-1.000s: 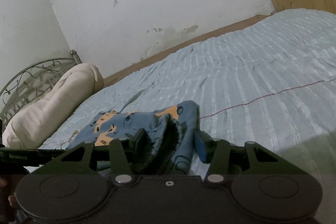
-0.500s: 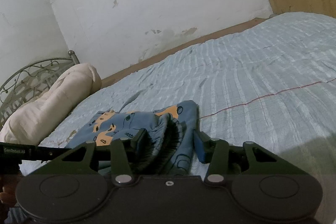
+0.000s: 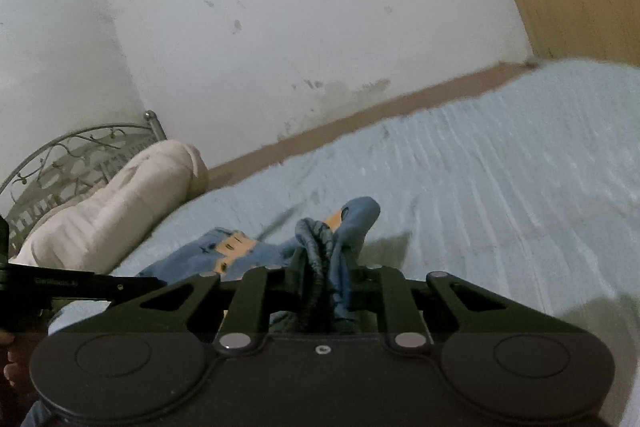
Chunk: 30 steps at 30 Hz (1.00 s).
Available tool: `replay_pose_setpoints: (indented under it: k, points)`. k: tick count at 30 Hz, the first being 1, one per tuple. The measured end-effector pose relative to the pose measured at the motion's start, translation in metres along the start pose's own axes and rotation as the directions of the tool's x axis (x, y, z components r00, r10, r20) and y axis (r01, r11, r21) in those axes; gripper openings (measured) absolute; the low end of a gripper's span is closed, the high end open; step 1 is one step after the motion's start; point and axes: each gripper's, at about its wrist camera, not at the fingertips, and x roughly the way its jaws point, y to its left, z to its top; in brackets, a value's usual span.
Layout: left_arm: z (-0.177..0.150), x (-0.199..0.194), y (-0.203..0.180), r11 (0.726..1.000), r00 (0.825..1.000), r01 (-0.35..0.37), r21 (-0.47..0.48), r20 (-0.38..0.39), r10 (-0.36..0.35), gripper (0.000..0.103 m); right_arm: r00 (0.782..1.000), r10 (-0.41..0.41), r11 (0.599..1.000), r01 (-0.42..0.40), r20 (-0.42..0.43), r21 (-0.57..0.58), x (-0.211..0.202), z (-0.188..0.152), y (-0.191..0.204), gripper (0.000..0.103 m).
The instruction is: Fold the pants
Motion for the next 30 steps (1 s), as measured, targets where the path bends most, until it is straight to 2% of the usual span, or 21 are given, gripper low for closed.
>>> replay_pose_setpoints:
  k: [5, 10, 14, 19, 24, 30]
  points:
    - [0.034, 0.001, 0.012, 0.997, 0.991, -0.068, -0.027, 0.110, 0.070, 0.009, 0.998, 0.030, 0.999, -0.028, 0.054, -0.037, 0.030, 0.038, 0.016, 0.017]
    - [0.054, 0.027, 0.031, 0.989, 0.981, -0.132, -0.074, 0.133, 0.141, 0.009, 0.997, 0.044, 0.998, -0.041, 0.063, -0.053, 0.085, 0.070, 0.025, 0.017]
    - [0.060, 0.053, 0.043, 0.978, 0.974, -0.186, -0.090, 0.111, 0.195, 0.009, 0.999, 0.031, 0.997, -0.029, 0.021, -0.070, 0.124, 0.078, 0.030, 0.017]
    - [0.056, 0.072, 0.048, 0.975, 0.975, -0.208, -0.080, 0.061, 0.213, 0.009, 0.999, -0.008, 0.998, 0.005, -0.053, -0.056, 0.160, 0.070, 0.031, 0.017]
    - [0.053, 0.082, 0.051, 0.975, 0.977, -0.213, -0.071, 0.009, 0.214, 0.009, 0.994, -0.038, 0.999, 0.036, -0.105, -0.022, 0.173, 0.058, 0.026, 0.017]
    - [0.049, 0.086, 0.053, 0.972, 0.975, -0.222, -0.071, -0.018, 0.221, 0.011, 0.989, -0.062, 0.998, 0.061, -0.136, -0.015, 0.175, 0.050, 0.024, 0.018]
